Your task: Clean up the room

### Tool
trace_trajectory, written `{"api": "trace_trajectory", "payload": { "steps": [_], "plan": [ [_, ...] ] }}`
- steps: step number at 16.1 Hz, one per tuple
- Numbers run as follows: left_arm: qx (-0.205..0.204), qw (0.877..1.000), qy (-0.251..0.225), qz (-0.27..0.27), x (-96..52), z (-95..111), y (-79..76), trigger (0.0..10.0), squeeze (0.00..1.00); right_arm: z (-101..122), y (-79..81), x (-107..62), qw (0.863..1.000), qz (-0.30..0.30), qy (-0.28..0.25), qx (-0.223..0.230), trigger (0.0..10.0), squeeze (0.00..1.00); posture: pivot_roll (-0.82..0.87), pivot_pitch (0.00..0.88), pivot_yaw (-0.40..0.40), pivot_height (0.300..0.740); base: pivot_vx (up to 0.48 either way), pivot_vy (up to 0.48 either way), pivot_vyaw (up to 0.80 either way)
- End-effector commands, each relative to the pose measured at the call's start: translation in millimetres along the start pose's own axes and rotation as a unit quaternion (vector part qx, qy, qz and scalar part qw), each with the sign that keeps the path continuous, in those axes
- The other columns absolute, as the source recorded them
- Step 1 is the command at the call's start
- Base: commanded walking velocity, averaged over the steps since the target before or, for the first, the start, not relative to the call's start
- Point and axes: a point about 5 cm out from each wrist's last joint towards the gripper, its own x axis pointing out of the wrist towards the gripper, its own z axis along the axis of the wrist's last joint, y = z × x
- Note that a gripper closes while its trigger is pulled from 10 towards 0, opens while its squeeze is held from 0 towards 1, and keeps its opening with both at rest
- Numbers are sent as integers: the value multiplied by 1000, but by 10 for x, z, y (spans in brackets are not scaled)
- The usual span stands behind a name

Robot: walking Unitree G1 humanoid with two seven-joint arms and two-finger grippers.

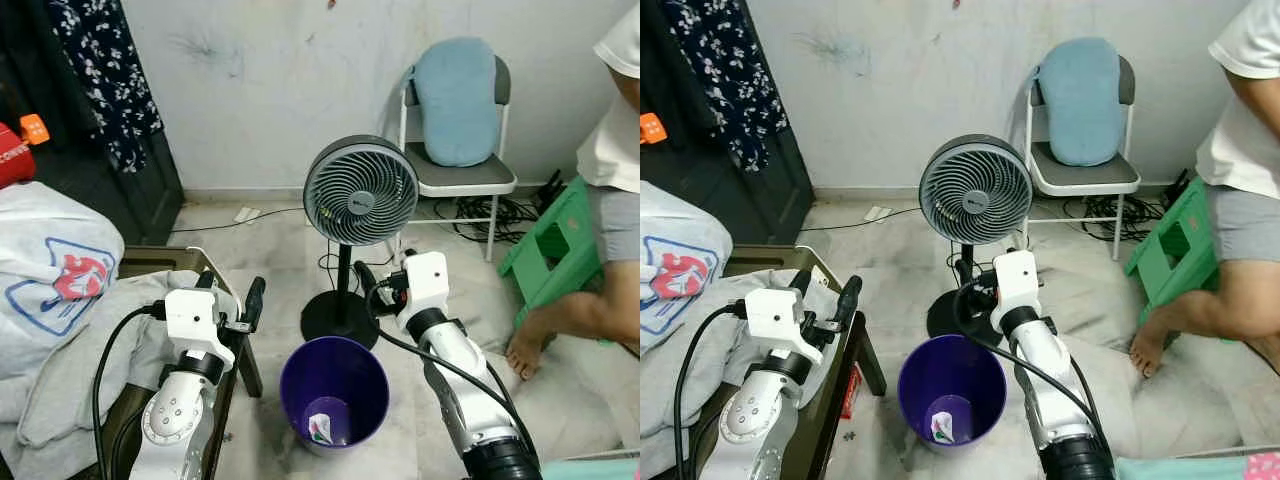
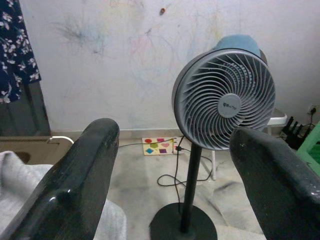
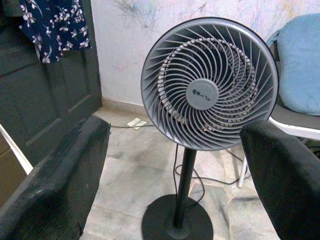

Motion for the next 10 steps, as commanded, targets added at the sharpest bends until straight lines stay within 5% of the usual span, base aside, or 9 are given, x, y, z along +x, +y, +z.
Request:
{"api": "trace_trajectory", "payload": {
  "steps": [1,6,10],
  "plan": [
    [0,1000,-2,-8,25,12,-15,10000,0,69,-7,-6,1000,-4,-16,-10,10000,0,-113,0,23,740,0,0,0],
    [0,1000,5,-16,56,-13,-57,10000,0,51,-68,-87,999,-17,-18,-31,10000,0,-133,0,39,740,0,0,0],
    [6,1000,9,-22,72,-12,-68,10000,0,33,-67,-141,999,-20,-16,-24,10000,0,-137,0,46,740,0,0,788]
  ]
}}
